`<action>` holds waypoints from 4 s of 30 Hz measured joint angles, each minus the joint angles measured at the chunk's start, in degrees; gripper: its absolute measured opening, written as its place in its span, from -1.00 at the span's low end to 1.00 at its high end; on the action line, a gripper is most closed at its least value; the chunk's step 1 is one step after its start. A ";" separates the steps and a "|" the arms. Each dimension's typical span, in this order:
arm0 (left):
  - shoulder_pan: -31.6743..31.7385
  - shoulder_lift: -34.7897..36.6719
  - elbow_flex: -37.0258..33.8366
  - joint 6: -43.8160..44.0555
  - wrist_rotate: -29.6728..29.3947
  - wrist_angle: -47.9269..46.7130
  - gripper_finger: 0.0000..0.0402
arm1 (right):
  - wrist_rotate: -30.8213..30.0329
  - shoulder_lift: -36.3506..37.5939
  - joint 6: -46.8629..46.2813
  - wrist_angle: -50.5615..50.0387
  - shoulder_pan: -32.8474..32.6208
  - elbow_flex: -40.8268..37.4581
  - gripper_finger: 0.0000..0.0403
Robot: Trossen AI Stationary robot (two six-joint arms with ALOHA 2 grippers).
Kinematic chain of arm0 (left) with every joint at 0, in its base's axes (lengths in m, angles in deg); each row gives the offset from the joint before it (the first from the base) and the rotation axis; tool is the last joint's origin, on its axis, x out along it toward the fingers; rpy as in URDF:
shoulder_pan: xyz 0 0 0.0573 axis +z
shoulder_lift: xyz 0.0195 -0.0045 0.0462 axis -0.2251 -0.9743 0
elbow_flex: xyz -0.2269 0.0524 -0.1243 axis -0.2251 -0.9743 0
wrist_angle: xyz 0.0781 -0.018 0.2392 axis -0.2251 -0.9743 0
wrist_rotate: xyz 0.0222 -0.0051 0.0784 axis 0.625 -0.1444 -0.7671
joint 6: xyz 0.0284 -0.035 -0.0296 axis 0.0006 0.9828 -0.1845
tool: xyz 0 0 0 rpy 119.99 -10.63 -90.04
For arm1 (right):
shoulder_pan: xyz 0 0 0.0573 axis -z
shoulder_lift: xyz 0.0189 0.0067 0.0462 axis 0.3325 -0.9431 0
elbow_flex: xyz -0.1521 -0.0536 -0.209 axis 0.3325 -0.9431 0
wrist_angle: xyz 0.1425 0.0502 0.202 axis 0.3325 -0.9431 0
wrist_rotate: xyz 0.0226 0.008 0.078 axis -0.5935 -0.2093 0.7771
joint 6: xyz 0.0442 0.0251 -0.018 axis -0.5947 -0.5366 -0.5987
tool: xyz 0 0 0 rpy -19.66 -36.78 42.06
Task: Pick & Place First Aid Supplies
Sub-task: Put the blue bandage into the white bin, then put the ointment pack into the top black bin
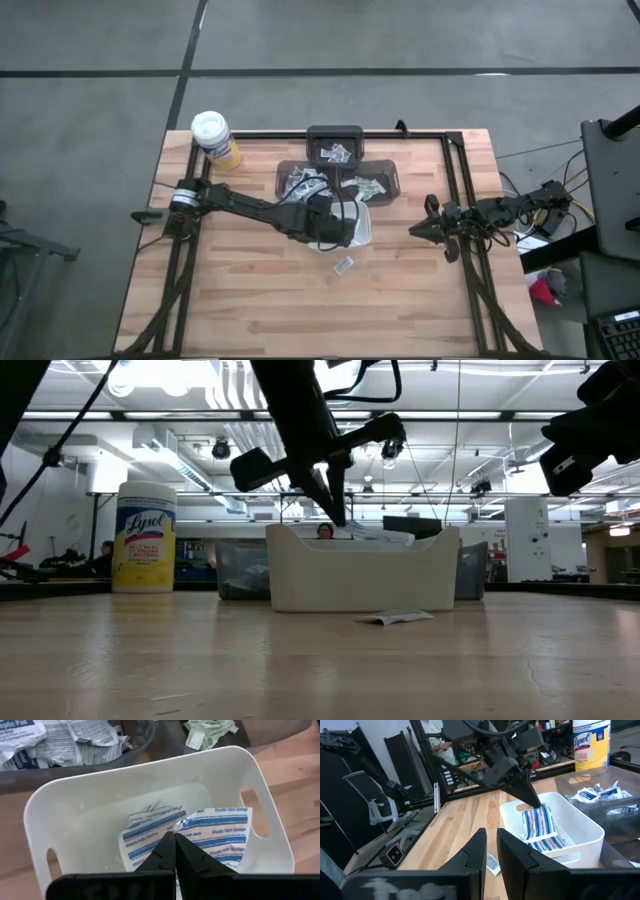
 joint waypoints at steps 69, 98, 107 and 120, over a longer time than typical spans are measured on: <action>0.04 -0.08 -5.68 5.02 -0.45 3.57 -0.44 | 0.00 -0.02 0.26 0.00 0.00 0.01 -0.79; -5.41 0.09 7.73 -15.21 7.55 4.10 -0.36 | 0.00 -0.02 0.22 0.00 -0.01 0.01 -0.79; -10.25 0.09 7.59 -14.59 8.89 4.21 -0.37 | 0.00 -0.02 -0.06 0.00 0.00 0.00 -0.79; -17.49 0.09 7.48 -17.57 0.02 4.25 -0.37 | 0.00 0.00 -0.24 0.00 -0.01 0.01 -0.79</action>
